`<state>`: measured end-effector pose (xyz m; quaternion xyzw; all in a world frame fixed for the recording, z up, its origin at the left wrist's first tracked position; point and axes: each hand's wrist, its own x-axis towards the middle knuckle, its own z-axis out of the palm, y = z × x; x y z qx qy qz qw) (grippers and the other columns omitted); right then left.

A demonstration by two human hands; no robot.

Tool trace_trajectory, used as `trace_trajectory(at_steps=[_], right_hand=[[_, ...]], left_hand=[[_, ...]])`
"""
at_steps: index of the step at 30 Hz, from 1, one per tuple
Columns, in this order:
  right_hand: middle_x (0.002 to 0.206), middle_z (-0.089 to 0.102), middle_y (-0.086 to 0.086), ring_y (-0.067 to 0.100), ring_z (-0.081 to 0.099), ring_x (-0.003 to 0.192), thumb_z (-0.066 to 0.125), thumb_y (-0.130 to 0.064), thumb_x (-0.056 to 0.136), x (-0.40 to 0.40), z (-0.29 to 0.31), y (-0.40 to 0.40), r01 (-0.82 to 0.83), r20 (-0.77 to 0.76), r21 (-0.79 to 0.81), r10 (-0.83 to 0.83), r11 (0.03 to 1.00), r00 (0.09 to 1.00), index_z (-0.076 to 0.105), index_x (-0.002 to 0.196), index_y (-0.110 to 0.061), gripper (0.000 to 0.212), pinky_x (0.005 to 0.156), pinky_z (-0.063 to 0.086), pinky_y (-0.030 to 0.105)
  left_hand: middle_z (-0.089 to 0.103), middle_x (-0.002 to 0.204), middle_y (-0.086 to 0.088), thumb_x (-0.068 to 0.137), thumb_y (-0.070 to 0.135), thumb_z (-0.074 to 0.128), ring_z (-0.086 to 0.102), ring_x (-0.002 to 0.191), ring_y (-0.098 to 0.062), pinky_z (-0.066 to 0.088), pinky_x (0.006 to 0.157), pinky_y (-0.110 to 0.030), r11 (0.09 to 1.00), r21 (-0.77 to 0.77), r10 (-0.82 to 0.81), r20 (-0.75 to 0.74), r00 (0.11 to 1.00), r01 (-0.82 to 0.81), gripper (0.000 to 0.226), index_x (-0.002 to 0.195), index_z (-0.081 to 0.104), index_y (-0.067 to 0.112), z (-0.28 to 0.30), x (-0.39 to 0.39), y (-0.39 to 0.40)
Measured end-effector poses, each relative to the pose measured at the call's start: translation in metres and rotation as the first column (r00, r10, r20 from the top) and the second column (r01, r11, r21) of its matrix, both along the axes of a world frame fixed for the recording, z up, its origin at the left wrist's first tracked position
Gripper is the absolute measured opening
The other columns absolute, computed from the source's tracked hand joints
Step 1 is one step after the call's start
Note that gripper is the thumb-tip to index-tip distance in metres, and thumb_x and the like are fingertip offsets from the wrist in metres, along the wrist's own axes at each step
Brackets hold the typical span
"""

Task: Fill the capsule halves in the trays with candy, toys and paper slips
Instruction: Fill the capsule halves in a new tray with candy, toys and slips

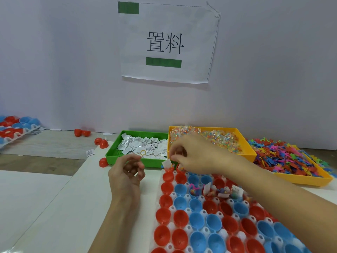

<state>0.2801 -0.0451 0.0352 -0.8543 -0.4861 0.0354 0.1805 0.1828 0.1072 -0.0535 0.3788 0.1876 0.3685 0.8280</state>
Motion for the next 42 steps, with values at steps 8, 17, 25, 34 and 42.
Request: trace_trajectory(at_steps=[8, 17, 25, 34, 42], right_hand=[[0.097, 0.073, 0.003, 0.024, 0.066, 0.092, 0.066, -0.017, 0.089, 0.018, 0.000, 0.074, 0.088, 0.149, -0.100, -0.072, 0.991, 0.986, 0.077, 0.097, -0.017, 0.014, 0.082, 0.057, 0.040], [0.101, 0.067, 0.001, 0.025, 0.055, 0.106, 0.070, -0.026, 0.090, 0.036, -0.026, 0.105, 0.152, 0.298, -0.410, -0.025, 0.899, 0.954, 0.063, 0.090, -0.019, 0.010, 0.092, 0.028, 0.049], [0.091, 0.071, 0.008, 0.028, 0.063, 0.091, 0.059, -0.003, 0.085, 0.037, -0.023, 0.100, 0.105, 0.128, -0.282, -0.071, 0.954, 0.989, 0.073, 0.088, -0.008, 0.015, 0.078, 0.052, 0.039], [0.083, 0.065, -0.003, 0.008, 0.056, 0.074, 0.071, -0.016, 0.091, 0.046, -0.014, 0.076, 0.107, -0.025, 0.030, -0.106, 0.994, 0.994, 0.074, 0.113, -0.016, 0.022, 0.067, 0.041, 0.022], [0.095, 0.076, -0.002, 0.005, 0.069, 0.087, 0.075, -0.022, 0.089, 0.036, -0.010, 0.054, 0.149, -0.265, 0.229, -0.086, 0.962, 0.960, 0.077, 0.101, -0.018, 0.013, 0.065, 0.049, 0.009]], left_hand=[[0.059, 0.053, -0.008, 0.076, 0.025, 0.050, 0.046, 0.044, -0.014, 0.030, 0.044, -0.021, 0.981, 0.186, -0.037, -0.119, 0.992, 0.059, 0.029, 0.056, 0.069, 0.016, -0.004, 0.003, -0.007], [0.059, 0.056, -0.011, 0.077, 0.030, 0.046, 0.044, 0.045, -0.015, 0.027, 0.044, -0.021, 0.969, 0.236, -0.033, -0.141, 0.989, 0.066, 0.032, 0.058, 0.069, 0.016, -0.005, 0.002, -0.007], [0.058, 0.058, -0.011, 0.083, 0.020, 0.052, 0.045, 0.046, -0.015, 0.028, 0.041, -0.021, 0.952, 0.292, -0.060, -0.126, 0.990, 0.095, 0.026, 0.065, 0.069, 0.012, -0.007, 0.003, -0.007], [0.060, 0.060, -0.010, 0.092, 0.015, 0.050, 0.048, 0.050, -0.014, 0.032, 0.042, -0.023, 0.916, 0.379, -0.083, -0.136, 0.987, 0.129, 0.032, 0.068, 0.071, 0.016, -0.010, 0.002, -0.009], [0.064, 0.059, -0.007, 0.093, 0.014, 0.064, 0.050, 0.047, -0.014, 0.038, 0.042, -0.021, 0.899, 0.430, 0.006, -0.189, 0.982, 0.077, 0.011, 0.083, 0.069, 0.016, -0.009, 0.006, -0.011]])
